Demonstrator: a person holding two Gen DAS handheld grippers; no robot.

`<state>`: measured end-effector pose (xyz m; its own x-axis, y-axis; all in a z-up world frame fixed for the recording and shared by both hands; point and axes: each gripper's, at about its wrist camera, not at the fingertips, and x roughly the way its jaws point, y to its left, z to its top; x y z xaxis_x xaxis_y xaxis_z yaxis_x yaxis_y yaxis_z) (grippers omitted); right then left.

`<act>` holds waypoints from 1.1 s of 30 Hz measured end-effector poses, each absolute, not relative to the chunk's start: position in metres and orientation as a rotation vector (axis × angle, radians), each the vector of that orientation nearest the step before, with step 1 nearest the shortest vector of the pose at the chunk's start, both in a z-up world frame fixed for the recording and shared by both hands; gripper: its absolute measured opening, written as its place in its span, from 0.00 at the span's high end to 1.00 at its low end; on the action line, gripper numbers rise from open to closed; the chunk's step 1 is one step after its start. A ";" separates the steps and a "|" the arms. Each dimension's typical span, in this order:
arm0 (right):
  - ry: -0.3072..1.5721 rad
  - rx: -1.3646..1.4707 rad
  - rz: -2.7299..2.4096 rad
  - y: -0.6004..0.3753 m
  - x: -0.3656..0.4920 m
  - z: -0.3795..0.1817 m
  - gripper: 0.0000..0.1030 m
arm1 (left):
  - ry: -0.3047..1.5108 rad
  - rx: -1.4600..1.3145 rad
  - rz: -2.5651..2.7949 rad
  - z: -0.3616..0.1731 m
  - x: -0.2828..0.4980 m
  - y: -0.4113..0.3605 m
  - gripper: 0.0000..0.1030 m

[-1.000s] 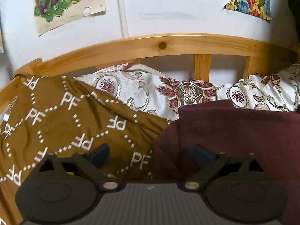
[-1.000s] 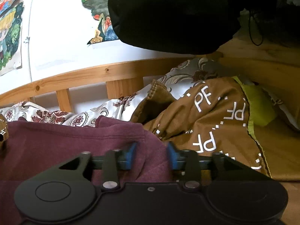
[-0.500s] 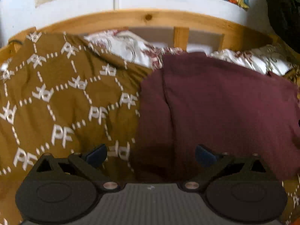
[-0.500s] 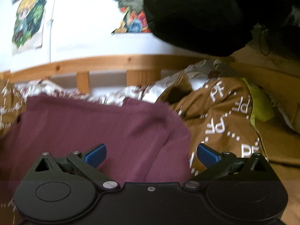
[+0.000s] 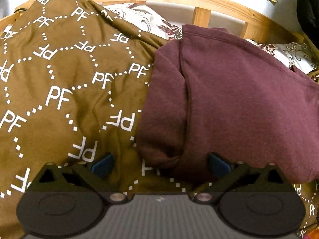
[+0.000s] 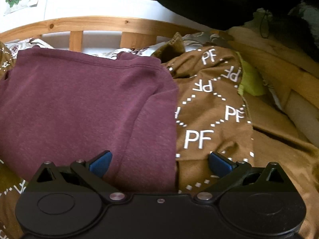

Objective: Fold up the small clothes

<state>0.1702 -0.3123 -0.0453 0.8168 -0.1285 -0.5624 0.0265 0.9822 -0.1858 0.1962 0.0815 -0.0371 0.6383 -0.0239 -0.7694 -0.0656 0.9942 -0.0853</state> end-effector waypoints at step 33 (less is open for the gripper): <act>0.582 -0.148 -0.054 -0.316 0.172 -0.053 0.01 | 0.903 -0.082 0.055 -0.041 0.202 0.077 0.00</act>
<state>0.1724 -0.3159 -0.0534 0.8345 -0.0923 -0.5432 0.0088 0.9880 -0.1544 0.2015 0.0774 -0.0411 0.6179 0.0132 -0.7862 -0.0820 0.9955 -0.0478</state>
